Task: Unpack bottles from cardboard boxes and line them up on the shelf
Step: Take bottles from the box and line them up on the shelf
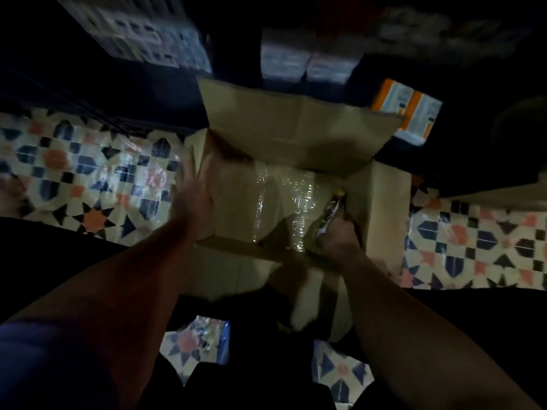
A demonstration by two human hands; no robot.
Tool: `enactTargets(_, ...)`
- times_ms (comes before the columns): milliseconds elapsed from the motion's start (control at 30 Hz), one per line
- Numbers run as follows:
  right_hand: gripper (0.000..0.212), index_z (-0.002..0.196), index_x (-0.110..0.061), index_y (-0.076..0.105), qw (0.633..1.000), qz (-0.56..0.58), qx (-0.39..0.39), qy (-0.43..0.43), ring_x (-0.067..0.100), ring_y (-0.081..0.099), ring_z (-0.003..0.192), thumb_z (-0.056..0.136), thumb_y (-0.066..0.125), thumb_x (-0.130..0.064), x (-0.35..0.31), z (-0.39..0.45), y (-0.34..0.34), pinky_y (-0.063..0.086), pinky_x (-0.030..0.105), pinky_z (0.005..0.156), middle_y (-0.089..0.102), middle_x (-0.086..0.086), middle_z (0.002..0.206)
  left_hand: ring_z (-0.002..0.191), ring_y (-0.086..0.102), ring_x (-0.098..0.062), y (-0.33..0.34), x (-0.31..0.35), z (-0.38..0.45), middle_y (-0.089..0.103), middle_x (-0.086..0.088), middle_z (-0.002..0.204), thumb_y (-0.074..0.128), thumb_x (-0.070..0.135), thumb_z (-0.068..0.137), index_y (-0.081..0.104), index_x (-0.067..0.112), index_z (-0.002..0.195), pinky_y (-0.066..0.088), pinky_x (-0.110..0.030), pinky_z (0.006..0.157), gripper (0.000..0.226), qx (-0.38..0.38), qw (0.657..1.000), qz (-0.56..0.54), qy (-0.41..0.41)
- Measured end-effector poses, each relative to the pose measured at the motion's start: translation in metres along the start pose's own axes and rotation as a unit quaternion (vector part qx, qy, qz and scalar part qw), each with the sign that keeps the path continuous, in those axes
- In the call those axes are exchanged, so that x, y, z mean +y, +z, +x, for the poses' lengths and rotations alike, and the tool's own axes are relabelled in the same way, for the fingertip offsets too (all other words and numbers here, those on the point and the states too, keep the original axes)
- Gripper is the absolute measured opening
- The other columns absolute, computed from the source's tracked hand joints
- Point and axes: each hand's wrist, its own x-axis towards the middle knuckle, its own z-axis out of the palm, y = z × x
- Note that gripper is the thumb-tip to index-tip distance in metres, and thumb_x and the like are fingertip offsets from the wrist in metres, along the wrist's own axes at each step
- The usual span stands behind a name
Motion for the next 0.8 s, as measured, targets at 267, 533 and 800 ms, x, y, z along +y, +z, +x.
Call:
enactTargets(267, 0.057, 0.154, -0.004, 0.029, 0.986, -0.12, 0.114, -0.015, 0.039, 0.042, 0.134, 0.1, 0.048, -0.002, -0.002, 0.02, 0.034, 0.039, 0.042, 0.109, 0.045, 0.026, 0.144, 0.151, 0.024, -0.044, 0.02, -0.008, 0.012, 0.01, -0.014, 0.168, 0.06, -0.01, 0.085, 0.031, 0.014, 0.158, 0.03, -0.054, 0.121, 0.082, 0.023, 0.994, -0.111, 0.004)
enactTargets(533, 0.089, 0.154, -0.013, 0.028, 0.989, 0.091, 0.116, 0.018, 0.041, 0.04, 0.137, 0.084, 0.081, -0.022, -0.028, 0.035, 0.035, 0.039, 0.046, 0.108, 0.038, 0.022, 0.151, 0.138, 0.046, -0.025, 0.022, -0.008, 0.015, 0.031, -0.007, 0.163, 0.052, -0.004, 0.098, 0.033, 0.027, 0.156, 0.052, -0.015, 0.094, 0.068, 0.092, 0.983, -0.16, 0.019)
enactTargets(800, 0.089, 0.144, -0.013, 0.036, 0.972, 0.222, 0.039, 0.071, 0.038, 0.059, 0.121, 0.074, 0.09, -0.025, -0.037, 0.069, 0.054, 0.053, 0.037, 0.087, 0.058, 0.018, 0.136, 0.139, 0.046, -0.035, 0.025, -0.005, 0.011, 0.014, -0.016, 0.168, 0.069, -0.022, 0.075, 0.037, 0.019, 0.156, 0.042, -0.021, 0.087, 0.097, 0.076, 0.992, -0.102, 0.009)
